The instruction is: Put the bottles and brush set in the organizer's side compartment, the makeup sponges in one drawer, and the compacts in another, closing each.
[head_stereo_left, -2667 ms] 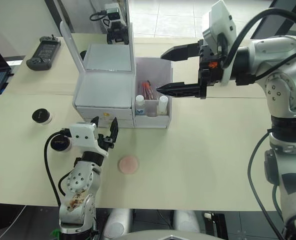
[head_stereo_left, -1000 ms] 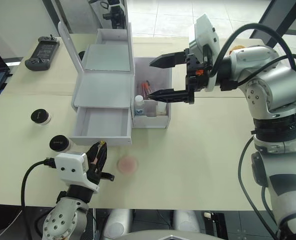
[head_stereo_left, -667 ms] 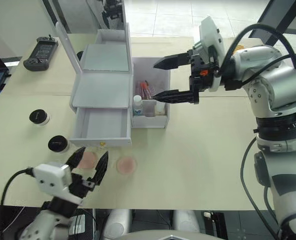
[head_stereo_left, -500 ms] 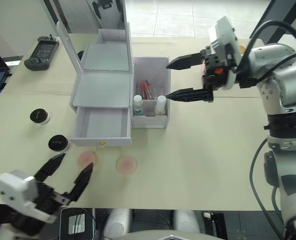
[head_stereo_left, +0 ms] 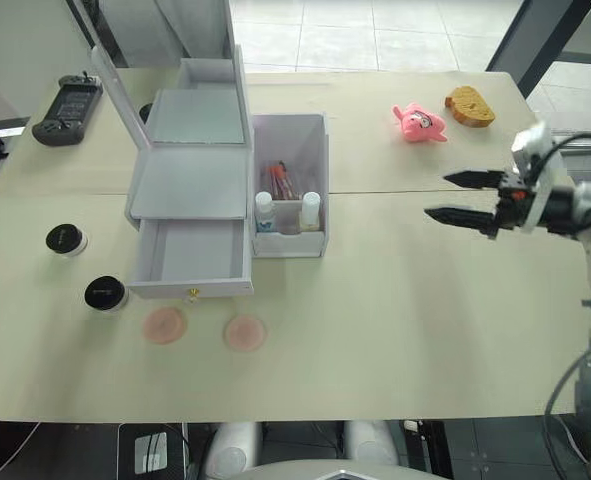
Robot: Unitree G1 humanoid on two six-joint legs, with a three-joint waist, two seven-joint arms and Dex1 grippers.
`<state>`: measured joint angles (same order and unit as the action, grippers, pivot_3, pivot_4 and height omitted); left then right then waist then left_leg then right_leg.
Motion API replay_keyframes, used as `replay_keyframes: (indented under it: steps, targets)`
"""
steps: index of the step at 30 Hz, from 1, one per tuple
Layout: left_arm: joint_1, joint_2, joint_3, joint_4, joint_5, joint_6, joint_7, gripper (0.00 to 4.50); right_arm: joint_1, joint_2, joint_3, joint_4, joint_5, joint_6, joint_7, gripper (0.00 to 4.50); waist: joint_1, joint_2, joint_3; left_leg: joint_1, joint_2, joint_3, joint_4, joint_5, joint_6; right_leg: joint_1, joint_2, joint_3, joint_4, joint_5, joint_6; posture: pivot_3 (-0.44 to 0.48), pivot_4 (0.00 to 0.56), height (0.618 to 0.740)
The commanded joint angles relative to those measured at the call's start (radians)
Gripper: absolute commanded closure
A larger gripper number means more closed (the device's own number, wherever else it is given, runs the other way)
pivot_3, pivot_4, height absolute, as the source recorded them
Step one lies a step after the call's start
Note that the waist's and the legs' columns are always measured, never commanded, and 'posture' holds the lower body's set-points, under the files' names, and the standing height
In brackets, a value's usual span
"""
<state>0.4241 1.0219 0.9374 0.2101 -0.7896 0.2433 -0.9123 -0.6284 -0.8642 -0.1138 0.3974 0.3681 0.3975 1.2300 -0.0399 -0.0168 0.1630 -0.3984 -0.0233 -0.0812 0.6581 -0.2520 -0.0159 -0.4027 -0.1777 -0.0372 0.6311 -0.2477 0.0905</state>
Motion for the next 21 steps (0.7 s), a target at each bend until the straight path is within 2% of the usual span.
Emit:
replay_keyframes:
  steps: [1,3,7,9,12,16,19,21]
  targets:
    - [-0.078,0.029,-0.04,0.187,0.097,-0.083,-0.083,0.07,0.031,-0.015,-0.067,-0.012,0.001,-0.058,-0.04,0.0,-0.01,0.0,0.0,0.0,0.0,0.0,0.0,0.0,0.0,0.0,0.0,0.0,0.0,0.0,0.0,0.0,0.15,0.74]
    - [-0.136,0.044,-0.059,0.257,0.131,-0.11,-0.107,0.07,0.047,-0.016,-0.079,-0.022,0.003,-0.062,-0.061,0.0,-0.014,0.0,0.0,0.0,0.001,0.001,0.0,0.0,0.0,-0.001,0.0,0.001,0.0,0.0,0.0,0.0,0.15,0.74]
    - [-0.207,0.055,-0.079,0.283,0.157,-0.115,-0.15,0.07,0.034,-0.015,-0.074,-0.073,0.011,-0.024,-0.086,0.0,-0.009,0.0,0.0,0.0,0.001,0.001,0.0,0.0,0.0,-0.001,0.0,0.0,0.0,0.0,0.0,0.0,0.15,0.74]
    - [-0.212,0.05,-0.073,0.243,0.158,-0.097,-0.171,0.07,0.003,-0.014,-0.052,-0.107,0.009,0.008,-0.092,0.0,-0.008,0.0,0.0,0.0,0.001,0.001,0.0,0.0,0.0,-0.001,0.0,0.001,0.001,0.0,0.0,0.0,0.15,0.74]
    - [-0.179,0.032,-0.041,0.131,0.126,-0.029,-0.209,0.07,-0.079,-0.011,-0.017,-0.144,0.068,0.196,-0.065,0.0,-0.012,0.0,0.0,0.0,0.002,0.001,0.0,0.0,-0.001,-0.002,0.0,0.001,0.001,0.0,0.0,0.0,0.15,0.74]
    - [-0.055,-0.003,0.056,-0.102,0.048,0.125,-0.262,0.07,-0.202,0.012,0.052,-0.239,0.134,0.318,0.01,0.0,-0.019,0.0,0.001,0.0,0.003,0.001,0.0,0.0,0.0,-0.002,0.0,0.001,0.001,0.0,0.0,0.0,0.15,0.74]
    - [0.078,-0.041,0.189,-0.343,-0.066,0.296,-0.292,0.07,-0.299,0.034,0.101,-0.308,0.206,0.381,0.109,0.0,-0.024,0.0,0.002,-0.001,0.003,0.001,0.0,-0.001,-0.001,-0.003,0.0,0.001,0.0,0.0,0.0,0.0,0.15,0.74]
    - [0.2,-0.1,0.284,-0.467,-0.114,0.371,-0.327,0.07,-0.354,0.045,0.162,-0.35,0.214,0.375,0.186,0.0,-0.026,0.0,0.002,-0.001,0.004,0.001,0.0,-0.001,-0.001,-0.003,0.0,0.001,0.0,0.0,0.0,0.0,0.15,0.74]
